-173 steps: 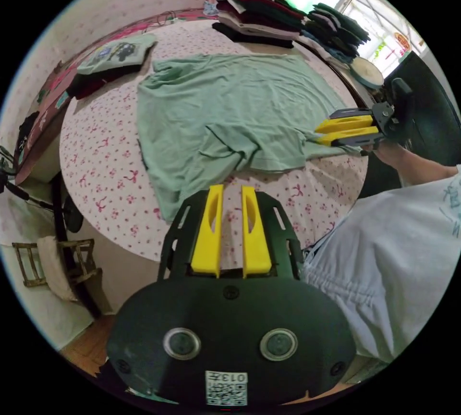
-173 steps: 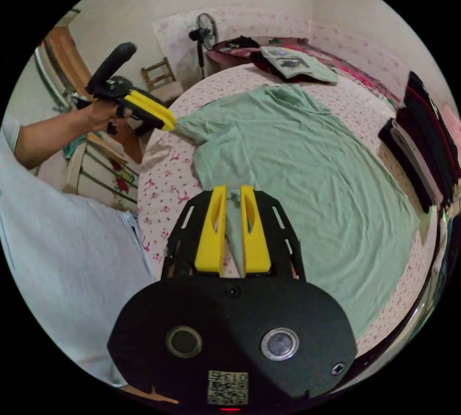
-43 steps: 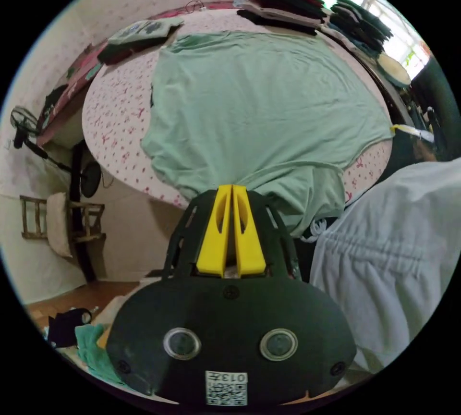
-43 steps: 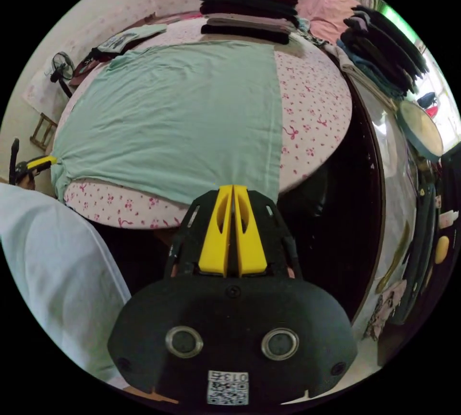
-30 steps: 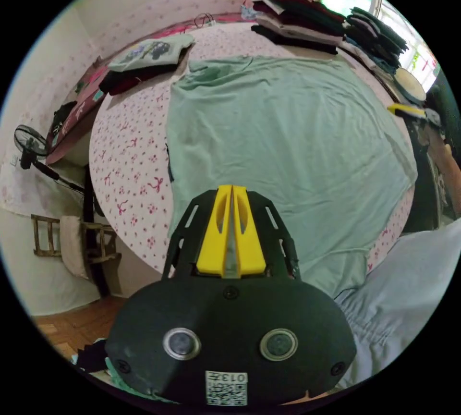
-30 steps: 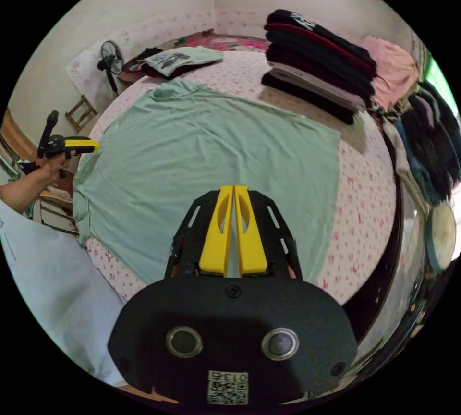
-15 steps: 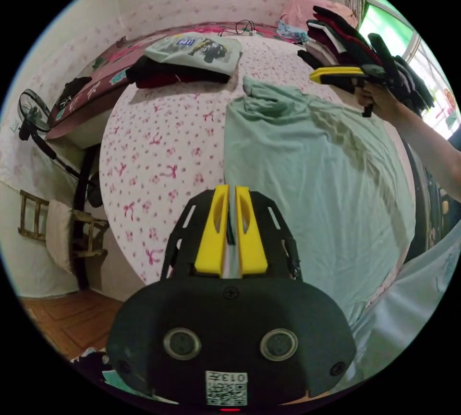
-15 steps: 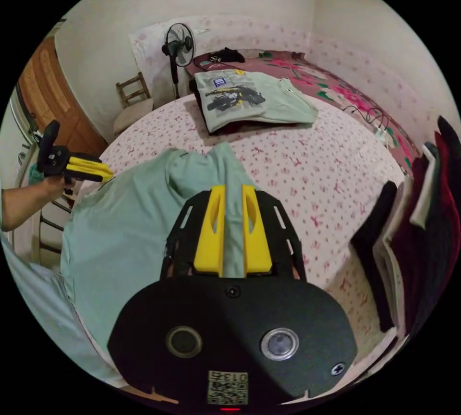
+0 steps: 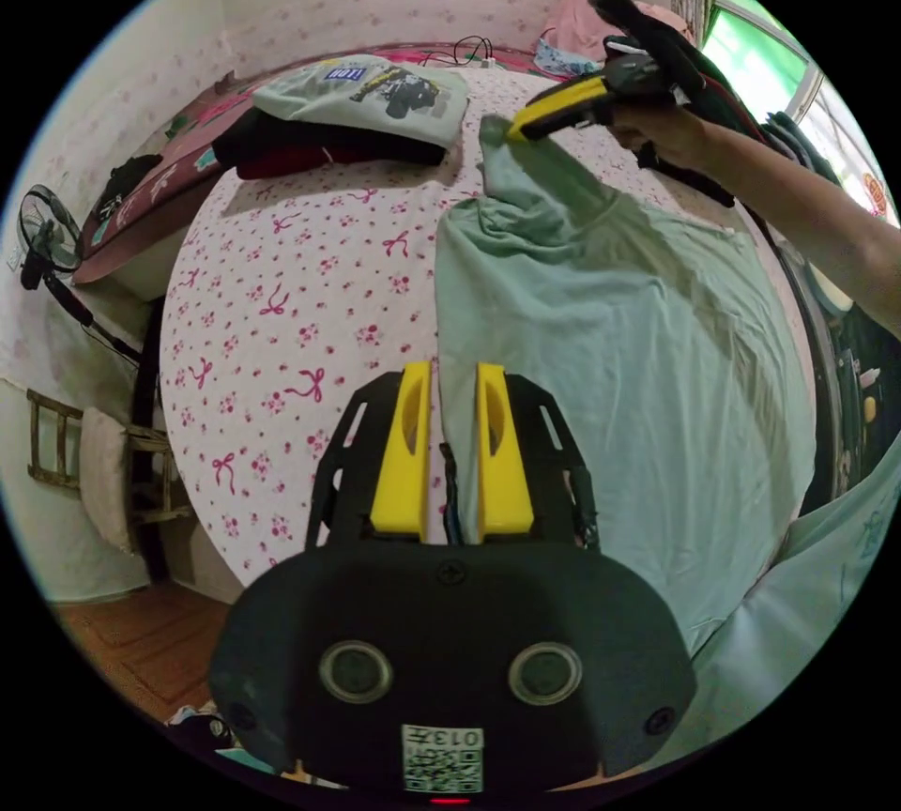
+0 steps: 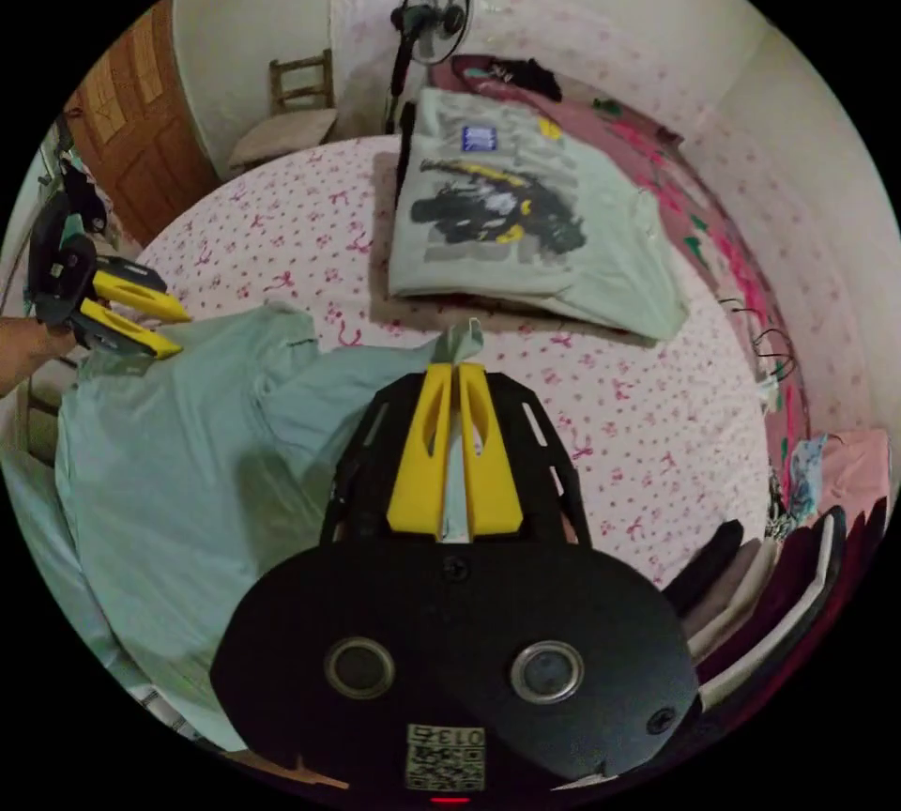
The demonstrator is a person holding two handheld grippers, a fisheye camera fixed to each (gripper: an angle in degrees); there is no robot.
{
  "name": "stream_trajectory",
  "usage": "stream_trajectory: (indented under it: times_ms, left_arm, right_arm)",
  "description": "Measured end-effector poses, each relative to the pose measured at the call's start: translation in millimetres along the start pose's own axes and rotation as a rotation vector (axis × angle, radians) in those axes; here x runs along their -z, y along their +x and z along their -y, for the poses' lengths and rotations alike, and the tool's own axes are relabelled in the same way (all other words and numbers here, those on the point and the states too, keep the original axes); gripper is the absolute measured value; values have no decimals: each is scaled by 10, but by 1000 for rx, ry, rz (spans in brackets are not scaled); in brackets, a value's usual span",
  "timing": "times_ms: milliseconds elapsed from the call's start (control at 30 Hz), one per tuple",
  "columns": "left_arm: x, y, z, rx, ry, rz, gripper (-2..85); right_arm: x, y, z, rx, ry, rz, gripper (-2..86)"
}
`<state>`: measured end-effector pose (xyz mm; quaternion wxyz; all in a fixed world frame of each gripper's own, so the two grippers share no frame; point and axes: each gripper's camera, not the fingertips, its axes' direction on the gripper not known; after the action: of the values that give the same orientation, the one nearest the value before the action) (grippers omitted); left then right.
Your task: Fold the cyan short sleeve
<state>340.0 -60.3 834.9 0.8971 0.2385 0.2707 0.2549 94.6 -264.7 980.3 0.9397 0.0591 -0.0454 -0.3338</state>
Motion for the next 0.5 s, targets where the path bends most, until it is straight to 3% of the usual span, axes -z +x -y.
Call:
stream_trajectory:
  times_ms: [100, 200, 333, 400, 500]
  left_arm:
    - [-29, 118, -87, -3, 24, 31, 78]
    - [-63, 114, -154, 32, 33, 13, 76]
    - [-81, 100, -248, 51, 12, 7, 63]
    - [-101, 158, -276, 40, 18, 9, 36]
    - [-139, 358, -228, -31, -8, 13, 12]
  right_arm:
    - [-110, 395, 7, -114, -19, 1, 9]
    - [-525, 733, -63, -296, -205, 57, 9]
    - [-453, 904, -164, -458, -121, -12, 8]
    - [-305, 833, -105, -440, -32, -40, 11]
    - [-179, 467, 162, -246, 63, 73, 28]
